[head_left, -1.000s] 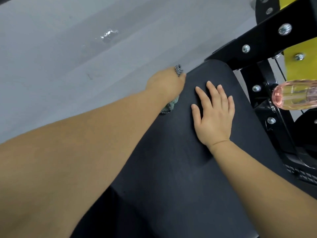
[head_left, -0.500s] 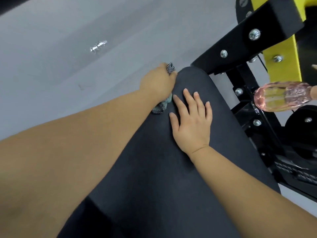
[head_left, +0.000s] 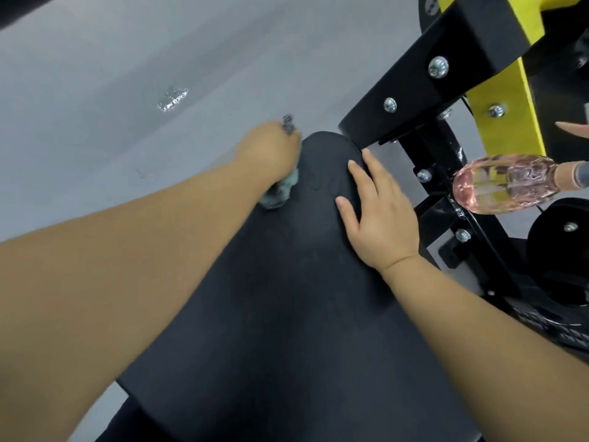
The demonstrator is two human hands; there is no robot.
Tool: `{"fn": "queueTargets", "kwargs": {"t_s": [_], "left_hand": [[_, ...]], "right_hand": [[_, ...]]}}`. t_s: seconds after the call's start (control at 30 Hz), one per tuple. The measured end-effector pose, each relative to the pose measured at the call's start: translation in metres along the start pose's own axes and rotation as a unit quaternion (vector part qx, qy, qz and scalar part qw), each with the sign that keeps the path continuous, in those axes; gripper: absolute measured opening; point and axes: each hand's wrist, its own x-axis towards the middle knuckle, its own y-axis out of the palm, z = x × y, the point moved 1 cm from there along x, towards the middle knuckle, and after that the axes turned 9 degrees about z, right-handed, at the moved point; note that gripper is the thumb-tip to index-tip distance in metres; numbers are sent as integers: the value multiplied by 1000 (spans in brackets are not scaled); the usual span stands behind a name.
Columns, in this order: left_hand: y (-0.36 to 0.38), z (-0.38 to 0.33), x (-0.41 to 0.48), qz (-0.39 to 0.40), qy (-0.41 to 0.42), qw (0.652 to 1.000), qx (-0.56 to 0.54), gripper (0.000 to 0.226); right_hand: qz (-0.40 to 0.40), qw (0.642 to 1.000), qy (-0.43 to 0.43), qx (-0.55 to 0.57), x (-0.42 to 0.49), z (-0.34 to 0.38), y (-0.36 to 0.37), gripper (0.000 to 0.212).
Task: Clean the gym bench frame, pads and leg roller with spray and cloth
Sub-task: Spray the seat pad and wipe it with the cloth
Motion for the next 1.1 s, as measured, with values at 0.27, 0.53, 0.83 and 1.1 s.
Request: {"fn": "queueTargets", "kwargs": {"t_s": [0.27,0.53,0.83,1.1], "left_hand": [[3,-16,15,21,34,999,33,44],[-5,-18,13,53,-10,998,38,45],[-4,-17,20,60,20,996,66,42],[9,-40,27,46,66,985,154,50]], "right_hand": [[-23,1000,-9,16,-1,-2,2,57],[-27,1000,-6,14,0,0,2,56],[-43,999,-9,12,-1,0,1,55],[-72,997,-21,34,-2,0,4,52]]}}
